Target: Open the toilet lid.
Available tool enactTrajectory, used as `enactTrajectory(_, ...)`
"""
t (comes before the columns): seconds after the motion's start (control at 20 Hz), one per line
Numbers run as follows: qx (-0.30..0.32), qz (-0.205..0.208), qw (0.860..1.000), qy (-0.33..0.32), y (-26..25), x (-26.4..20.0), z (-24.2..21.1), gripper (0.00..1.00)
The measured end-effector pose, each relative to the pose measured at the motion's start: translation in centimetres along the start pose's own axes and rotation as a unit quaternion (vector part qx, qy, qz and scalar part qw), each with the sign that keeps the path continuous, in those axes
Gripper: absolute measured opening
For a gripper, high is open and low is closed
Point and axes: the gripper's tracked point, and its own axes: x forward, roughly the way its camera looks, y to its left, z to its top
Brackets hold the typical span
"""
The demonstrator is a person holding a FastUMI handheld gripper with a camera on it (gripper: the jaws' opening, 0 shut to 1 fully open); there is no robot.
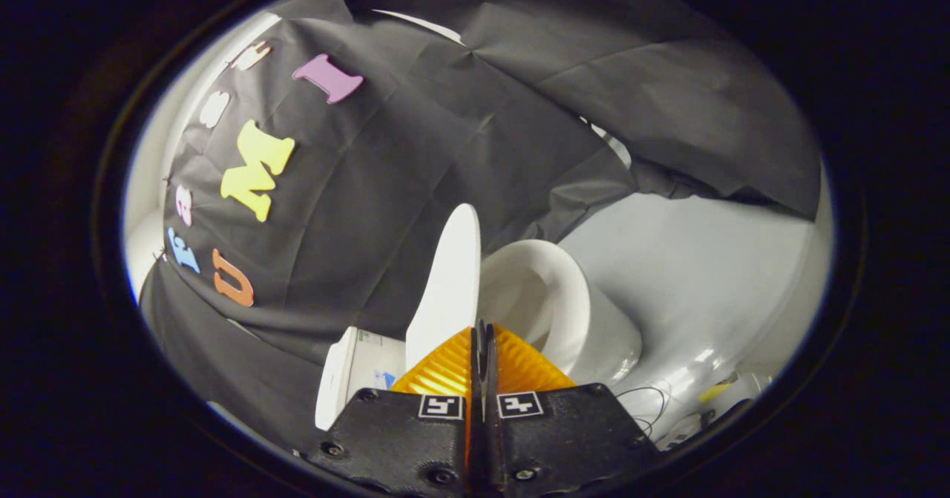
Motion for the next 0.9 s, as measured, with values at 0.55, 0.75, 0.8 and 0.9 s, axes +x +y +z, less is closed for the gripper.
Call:
enactTrajectory(0.55, -0.039, 0.038, 0.998, -0.027, 7.3, -2.1, 0.5, 0.04)
enactTrajectory(0.75, -0.052, 0.047, 0.997, -0.033, 9.5, -2.8, 0.0, 0.06)
enactTrajectory(0.8, -0.058, 0.047, 0.997, -0.036, 10.0, -2.8, 0.0, 0.06)
enactTrajectory(0.9, -0.071, 0.045, 0.996, -0.04, 11.2, -2.9, -0.1, 0.07)
